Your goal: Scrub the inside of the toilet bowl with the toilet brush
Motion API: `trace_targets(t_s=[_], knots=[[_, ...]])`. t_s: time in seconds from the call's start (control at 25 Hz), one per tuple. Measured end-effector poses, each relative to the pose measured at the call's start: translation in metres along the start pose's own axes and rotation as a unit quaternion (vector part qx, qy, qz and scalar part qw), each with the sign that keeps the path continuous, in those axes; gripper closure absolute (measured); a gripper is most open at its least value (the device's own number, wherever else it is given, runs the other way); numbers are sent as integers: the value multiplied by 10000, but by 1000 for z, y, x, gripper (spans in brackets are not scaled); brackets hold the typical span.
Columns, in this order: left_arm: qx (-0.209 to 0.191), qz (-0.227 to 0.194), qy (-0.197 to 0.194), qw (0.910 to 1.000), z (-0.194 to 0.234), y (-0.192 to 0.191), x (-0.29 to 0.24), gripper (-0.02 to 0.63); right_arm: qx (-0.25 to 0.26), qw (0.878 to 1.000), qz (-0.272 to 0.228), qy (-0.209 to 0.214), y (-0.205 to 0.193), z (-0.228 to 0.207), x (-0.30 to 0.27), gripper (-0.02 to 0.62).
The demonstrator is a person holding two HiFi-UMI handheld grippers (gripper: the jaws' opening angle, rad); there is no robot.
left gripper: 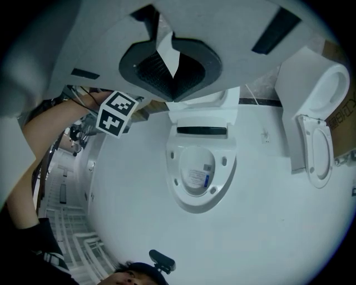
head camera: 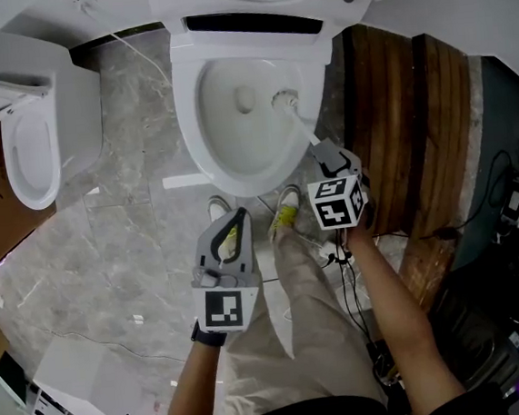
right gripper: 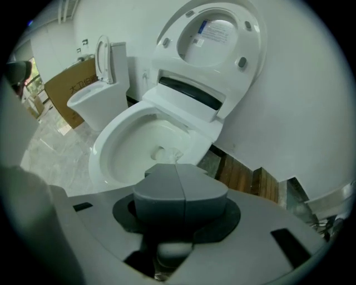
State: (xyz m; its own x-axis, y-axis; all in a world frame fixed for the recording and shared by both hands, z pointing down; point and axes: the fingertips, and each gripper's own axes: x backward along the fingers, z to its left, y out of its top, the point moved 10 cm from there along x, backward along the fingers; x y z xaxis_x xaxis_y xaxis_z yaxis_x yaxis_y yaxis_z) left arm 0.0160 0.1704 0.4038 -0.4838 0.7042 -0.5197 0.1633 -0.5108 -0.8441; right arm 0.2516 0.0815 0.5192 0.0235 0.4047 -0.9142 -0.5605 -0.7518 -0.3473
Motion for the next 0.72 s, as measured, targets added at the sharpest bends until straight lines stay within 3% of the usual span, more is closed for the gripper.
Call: trace_targets(t_s=[0.24, 0.48, 0.72], knots=[[-40, -54, -48, 10000, -7, 1, -2, 588, 798, 9961, 380, 8, 4, 18, 8, 437], [-62, -79, -36, 9999, -5, 2, 1, 588, 1909, 9798, 591, -38, 1, 41, 23, 437], [-38, -89, 11, 10000, -3, -2, 6, 588, 2155, 9722, 873, 265, 4, 59, 34, 439]])
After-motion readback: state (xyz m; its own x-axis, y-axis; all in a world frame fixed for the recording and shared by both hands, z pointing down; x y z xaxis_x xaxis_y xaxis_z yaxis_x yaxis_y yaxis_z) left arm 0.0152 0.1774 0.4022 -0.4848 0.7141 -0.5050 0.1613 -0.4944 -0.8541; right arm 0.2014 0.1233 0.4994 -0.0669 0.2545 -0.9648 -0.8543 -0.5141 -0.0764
